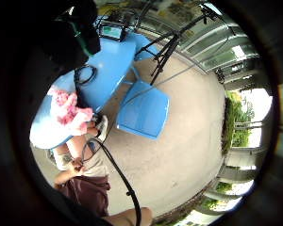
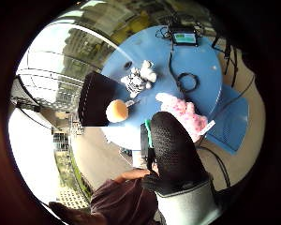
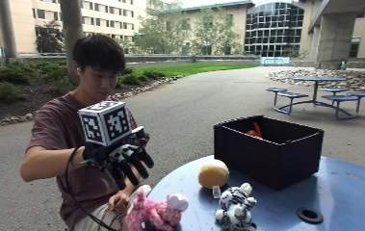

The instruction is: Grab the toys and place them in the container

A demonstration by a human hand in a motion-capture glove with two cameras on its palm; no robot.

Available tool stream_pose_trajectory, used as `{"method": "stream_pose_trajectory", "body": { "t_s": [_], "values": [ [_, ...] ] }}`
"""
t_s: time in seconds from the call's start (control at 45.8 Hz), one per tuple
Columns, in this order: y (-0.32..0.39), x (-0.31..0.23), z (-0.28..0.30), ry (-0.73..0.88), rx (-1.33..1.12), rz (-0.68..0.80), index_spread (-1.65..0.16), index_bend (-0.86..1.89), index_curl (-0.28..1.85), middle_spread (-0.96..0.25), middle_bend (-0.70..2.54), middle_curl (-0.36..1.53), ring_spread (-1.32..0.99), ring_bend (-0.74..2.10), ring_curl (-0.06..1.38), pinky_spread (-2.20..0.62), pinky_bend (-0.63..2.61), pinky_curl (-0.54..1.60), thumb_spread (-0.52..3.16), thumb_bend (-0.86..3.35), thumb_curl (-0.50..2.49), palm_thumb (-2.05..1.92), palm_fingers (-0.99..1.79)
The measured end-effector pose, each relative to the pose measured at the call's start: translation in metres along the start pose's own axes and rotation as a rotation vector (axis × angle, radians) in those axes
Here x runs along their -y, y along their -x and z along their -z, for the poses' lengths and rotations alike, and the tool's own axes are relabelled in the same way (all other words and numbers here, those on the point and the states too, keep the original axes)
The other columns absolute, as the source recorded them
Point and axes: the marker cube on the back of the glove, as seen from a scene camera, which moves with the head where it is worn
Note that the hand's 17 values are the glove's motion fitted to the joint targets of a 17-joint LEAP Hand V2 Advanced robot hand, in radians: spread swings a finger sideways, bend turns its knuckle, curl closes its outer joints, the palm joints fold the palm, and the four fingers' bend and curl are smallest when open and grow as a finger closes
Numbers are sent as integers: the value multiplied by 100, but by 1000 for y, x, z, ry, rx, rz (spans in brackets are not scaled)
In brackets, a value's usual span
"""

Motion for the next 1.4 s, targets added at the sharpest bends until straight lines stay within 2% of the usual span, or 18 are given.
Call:
{"method": "stream_pose_trajectory", "body": {
  "t_s": [0.503,0.699,0.874,1.202,1.399],
  "values": [
    [10,-18,-129,279,-98,35,-15,11,20,-2,33,41,-17,92,33,-8,103,37,128,0,31,10,0],
    [25,-9,-119,246,-143,34,-14,10,20,-2,41,44,-18,100,34,-9,104,37,129,2,34,21,3],
    [30,1,-125,336,-256,8,-13,13,21,-2,43,45,-19,101,34,-9,106,37,128,1,35,24,4],
    [29,6,-147,365,-225,-22,-11,6,18,-2,53,48,-26,119,37,-14,110,37,139,9,39,45,8],
    [34,11,-136,371,-230,-26,-10,11,19,-3,52,48,-25,117,38,-14,116,39,139,5,38,41,-3]
  ]
}}
